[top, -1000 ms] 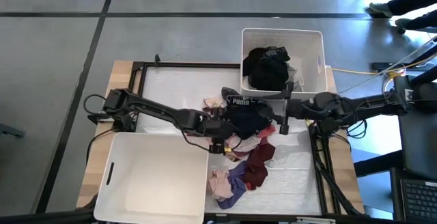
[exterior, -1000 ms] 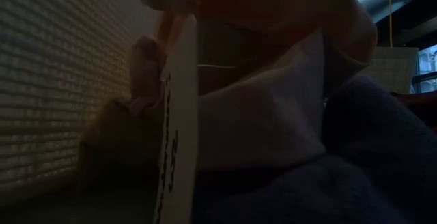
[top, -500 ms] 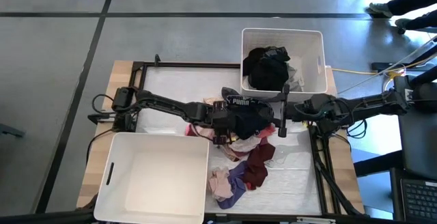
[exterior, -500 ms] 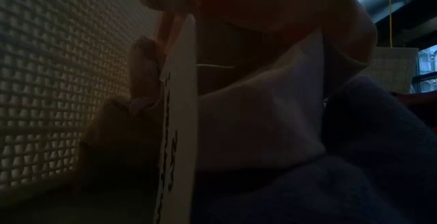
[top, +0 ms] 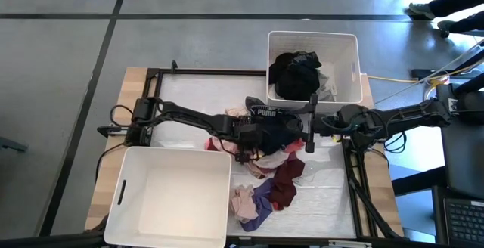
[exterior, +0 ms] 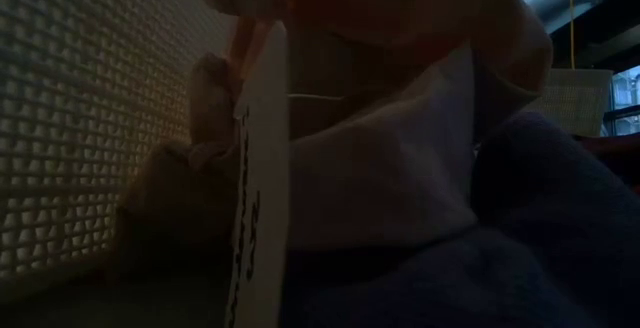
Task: Sort clothes
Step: Put the blue underwear into the bottom white laundry bin
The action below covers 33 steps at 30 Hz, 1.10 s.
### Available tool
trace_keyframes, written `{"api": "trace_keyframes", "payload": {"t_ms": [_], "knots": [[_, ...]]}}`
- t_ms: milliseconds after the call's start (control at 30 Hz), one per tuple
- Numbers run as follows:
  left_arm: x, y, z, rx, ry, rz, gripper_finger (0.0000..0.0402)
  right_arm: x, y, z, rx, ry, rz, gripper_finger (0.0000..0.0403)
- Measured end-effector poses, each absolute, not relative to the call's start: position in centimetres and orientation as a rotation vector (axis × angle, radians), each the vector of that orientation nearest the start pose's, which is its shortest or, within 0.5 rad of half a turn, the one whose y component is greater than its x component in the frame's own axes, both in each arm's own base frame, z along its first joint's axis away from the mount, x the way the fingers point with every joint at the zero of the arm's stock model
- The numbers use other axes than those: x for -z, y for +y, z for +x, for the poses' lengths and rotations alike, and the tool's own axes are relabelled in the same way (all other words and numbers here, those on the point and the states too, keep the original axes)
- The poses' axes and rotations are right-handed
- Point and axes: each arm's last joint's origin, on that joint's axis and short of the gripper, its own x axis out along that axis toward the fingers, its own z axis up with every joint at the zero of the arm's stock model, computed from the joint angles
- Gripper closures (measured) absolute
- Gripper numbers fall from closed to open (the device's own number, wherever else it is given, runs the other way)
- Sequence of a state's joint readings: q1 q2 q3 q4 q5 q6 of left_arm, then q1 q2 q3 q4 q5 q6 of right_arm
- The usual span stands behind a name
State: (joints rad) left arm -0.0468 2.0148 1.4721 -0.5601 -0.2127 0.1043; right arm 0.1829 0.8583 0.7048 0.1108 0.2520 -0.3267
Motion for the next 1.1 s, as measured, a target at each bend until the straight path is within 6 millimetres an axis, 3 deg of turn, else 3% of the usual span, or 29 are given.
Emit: {"api": "trace_keyframes", "payload": {"t_ms": [167,600,900,1100], "knots": [[-20.0,-2.3,41.7,-0.070,1.051,0.255,0.0395,-32.1,2.8,19.3,0.062,0.055,-0.340,0.0159],[-27.0,-4.7,40.0,-0.145,0.840,0.366,0.0399,-32.0,2.8,19.3,0.078,0.066,-0.357,0.0159],[-32.9,-4.7,37.8,-0.197,0.622,0.389,0.0399,-32.0,2.8,19.3,0.086,0.067,-0.358,0.0159],[-35.6,-4.5,36.7,-0.214,0.509,0.414,0.0400,-32.0,2.8,19.3,0.086,0.068,-0.358,0.0159]]}}
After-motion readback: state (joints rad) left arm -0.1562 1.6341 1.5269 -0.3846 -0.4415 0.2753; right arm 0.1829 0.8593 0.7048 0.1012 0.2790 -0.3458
